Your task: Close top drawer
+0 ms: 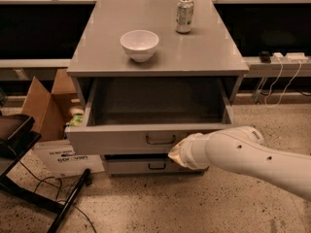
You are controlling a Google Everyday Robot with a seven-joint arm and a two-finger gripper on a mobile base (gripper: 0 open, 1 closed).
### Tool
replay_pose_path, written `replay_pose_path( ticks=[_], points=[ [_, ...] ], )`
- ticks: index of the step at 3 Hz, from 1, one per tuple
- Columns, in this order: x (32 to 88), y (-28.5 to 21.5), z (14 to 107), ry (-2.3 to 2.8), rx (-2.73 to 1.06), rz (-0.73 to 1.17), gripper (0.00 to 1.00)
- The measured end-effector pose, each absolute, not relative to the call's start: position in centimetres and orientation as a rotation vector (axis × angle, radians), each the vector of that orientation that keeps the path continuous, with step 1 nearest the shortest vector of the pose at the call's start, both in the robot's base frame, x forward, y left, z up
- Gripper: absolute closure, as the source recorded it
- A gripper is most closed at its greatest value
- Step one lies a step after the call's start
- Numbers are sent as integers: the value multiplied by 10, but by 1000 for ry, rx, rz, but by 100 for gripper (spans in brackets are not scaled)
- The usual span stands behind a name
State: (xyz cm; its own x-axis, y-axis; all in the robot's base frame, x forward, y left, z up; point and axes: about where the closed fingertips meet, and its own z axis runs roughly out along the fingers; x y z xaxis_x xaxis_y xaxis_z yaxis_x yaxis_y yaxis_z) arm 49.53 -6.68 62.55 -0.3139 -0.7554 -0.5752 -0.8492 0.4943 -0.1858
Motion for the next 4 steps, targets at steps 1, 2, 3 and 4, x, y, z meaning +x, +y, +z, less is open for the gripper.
replay_pose_path(
  ticks=[1,2,3,4],
  points=[
    [533,-69,616,2115,-1299,160,100],
    [531,-69,616,2115,-1299,160,100],
    [564,-78,608,2106,-1290,129,100],
    [571,-80,606,2104,-1287,121,100]
  ],
)
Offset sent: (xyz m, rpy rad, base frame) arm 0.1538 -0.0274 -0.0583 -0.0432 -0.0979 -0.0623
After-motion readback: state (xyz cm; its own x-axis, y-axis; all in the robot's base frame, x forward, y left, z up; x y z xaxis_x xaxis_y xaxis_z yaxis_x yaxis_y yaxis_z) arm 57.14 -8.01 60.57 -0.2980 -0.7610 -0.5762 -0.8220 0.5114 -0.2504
